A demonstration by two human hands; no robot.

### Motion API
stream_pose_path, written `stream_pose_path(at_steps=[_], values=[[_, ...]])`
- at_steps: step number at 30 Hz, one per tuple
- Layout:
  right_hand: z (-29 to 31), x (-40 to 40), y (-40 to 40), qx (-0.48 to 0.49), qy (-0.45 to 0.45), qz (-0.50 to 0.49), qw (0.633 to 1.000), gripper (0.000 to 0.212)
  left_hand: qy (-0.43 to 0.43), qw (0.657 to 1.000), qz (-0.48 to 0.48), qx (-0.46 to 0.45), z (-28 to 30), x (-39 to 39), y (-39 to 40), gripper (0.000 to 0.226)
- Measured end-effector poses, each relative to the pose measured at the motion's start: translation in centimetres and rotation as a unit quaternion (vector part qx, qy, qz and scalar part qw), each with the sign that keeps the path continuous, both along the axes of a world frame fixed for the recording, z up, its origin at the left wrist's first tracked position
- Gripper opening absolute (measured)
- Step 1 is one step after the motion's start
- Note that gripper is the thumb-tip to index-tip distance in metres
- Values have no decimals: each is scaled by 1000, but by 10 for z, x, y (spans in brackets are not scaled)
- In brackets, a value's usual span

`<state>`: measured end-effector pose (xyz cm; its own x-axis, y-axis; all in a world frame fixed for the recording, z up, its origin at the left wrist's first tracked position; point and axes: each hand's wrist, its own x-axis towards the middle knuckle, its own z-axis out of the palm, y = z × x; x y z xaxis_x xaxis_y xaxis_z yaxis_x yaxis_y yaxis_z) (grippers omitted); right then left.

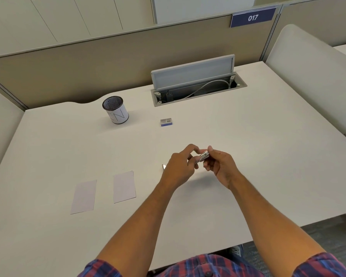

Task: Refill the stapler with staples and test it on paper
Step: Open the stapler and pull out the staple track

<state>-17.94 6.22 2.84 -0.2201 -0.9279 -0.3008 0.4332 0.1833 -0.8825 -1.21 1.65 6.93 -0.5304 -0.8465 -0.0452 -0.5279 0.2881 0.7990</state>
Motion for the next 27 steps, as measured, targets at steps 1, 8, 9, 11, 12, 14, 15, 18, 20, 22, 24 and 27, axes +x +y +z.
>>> stream_pose_path(at_steps=[1,8,9,11,12,14,15,18,20,22,24,27], values=[[0,0,1,10,-6,-1,1000,40,-18,1000,-13,-14,1,2,0,17],[5,3,1,54,-5,12,998,30,-87,987,-85,-106,2,8,4,32],[5,3,1,53,-10,14,998,31,-80,988,-82,-100,0,8,2,33],[6,4,0,46,-15,20,999,31,-70,990,-83,-95,-2,8,-1,37],[6,4,0,42,-14,23,999,30,-70,989,-87,-98,-3,8,-3,39],[7,3,-1,39,-7,27,999,30,-69,988,-95,-102,-3,9,-7,44],[8,3,-3,40,-2,29,999,30,-69,988,-97,-100,-4,10,-9,44],[8,3,-9,47,15,28,998,30,-75,988,-97,-91,-6,11,-17,42],[8,5,-16,48,21,26,998,31,-82,988,-96,-91,-6,11,-25,37],[9,8,-25,48,26,29,998,32,-92,986,-95,-99,-4,13,-35,29],[12,11,-34,46,30,32,998,31,-101,984,-97,-112,-3,16,-45,22],[20,16,-51,36,46,45,997,29,-92,983,-74,-143,-1,21,-59,13]])
